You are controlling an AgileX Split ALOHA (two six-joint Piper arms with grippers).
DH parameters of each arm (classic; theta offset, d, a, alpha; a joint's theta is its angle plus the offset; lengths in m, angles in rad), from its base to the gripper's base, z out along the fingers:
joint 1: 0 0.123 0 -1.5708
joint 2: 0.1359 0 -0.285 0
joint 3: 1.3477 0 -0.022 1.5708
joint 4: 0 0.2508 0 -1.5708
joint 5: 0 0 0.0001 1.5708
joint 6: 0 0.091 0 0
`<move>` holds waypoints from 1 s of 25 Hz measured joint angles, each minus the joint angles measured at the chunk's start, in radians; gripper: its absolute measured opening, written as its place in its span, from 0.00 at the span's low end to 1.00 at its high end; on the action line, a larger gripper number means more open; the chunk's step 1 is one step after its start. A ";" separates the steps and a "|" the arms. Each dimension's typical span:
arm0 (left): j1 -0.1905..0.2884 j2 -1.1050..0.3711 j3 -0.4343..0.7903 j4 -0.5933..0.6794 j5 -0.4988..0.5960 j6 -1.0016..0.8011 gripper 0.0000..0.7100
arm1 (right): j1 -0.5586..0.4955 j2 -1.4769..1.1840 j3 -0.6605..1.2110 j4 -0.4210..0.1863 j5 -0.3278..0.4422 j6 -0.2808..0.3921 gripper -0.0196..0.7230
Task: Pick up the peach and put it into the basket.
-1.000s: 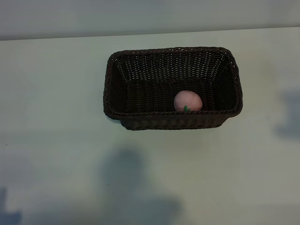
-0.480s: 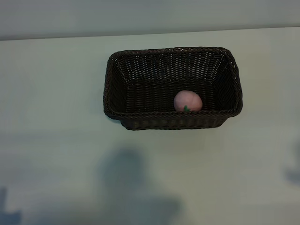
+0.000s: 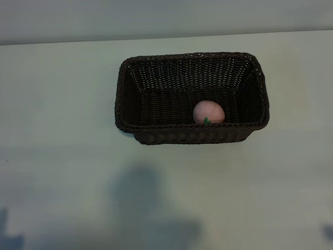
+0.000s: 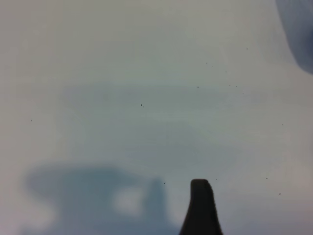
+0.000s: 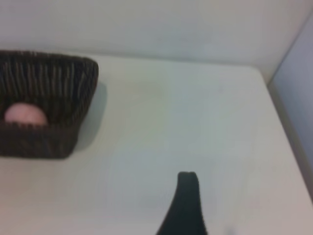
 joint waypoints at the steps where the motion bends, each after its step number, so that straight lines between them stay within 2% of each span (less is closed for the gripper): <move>1: 0.000 0.000 0.000 0.000 0.000 0.000 0.78 | 0.000 0.000 0.020 -0.001 0.003 0.000 0.83; 7: 0.000 0.000 0.000 0.000 0.000 0.000 0.78 | 0.000 0.000 0.139 0.013 0.002 0.004 0.83; 11: 0.000 0.000 0.000 0.000 0.000 0.000 0.78 | 0.000 0.001 0.208 0.018 -0.031 0.005 0.83; 25: 0.000 0.000 0.000 0.000 0.000 0.000 0.78 | 0.000 0.001 0.212 0.018 -0.048 0.005 0.83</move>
